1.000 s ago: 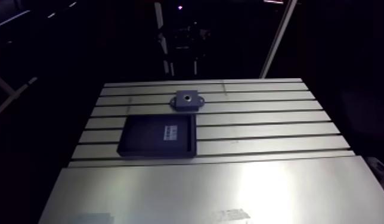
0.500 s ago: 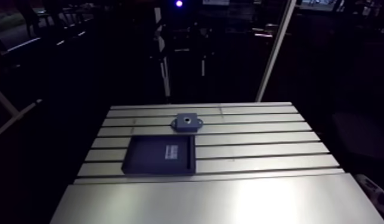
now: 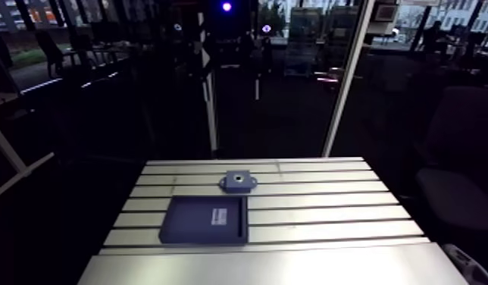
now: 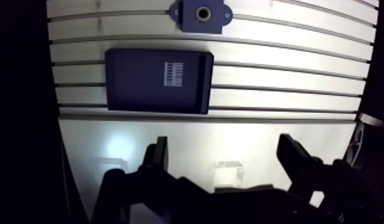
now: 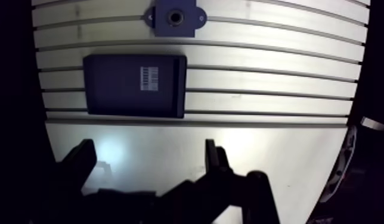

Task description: Pick up the bearing and press it into the housing until flush.

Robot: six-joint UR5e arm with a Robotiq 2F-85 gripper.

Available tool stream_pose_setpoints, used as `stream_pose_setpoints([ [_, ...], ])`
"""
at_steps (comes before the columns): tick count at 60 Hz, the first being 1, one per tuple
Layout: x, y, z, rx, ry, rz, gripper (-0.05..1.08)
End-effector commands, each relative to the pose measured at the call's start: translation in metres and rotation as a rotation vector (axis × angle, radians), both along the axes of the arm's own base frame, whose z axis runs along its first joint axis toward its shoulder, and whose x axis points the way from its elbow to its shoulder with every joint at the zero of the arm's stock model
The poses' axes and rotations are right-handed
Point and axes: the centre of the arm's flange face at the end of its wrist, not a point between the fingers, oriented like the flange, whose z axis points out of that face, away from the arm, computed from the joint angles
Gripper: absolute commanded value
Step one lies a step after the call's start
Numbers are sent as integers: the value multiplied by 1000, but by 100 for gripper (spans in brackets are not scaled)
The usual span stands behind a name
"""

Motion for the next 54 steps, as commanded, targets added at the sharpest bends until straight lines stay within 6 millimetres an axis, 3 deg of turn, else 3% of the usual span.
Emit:
stream_pose_setpoints([
  [1,2,0,9,2,36,-5,1],
  [38,24,-8,44,-33,102,-2,1],
  [54,28,-9,43,-41,96,-3,1],
])
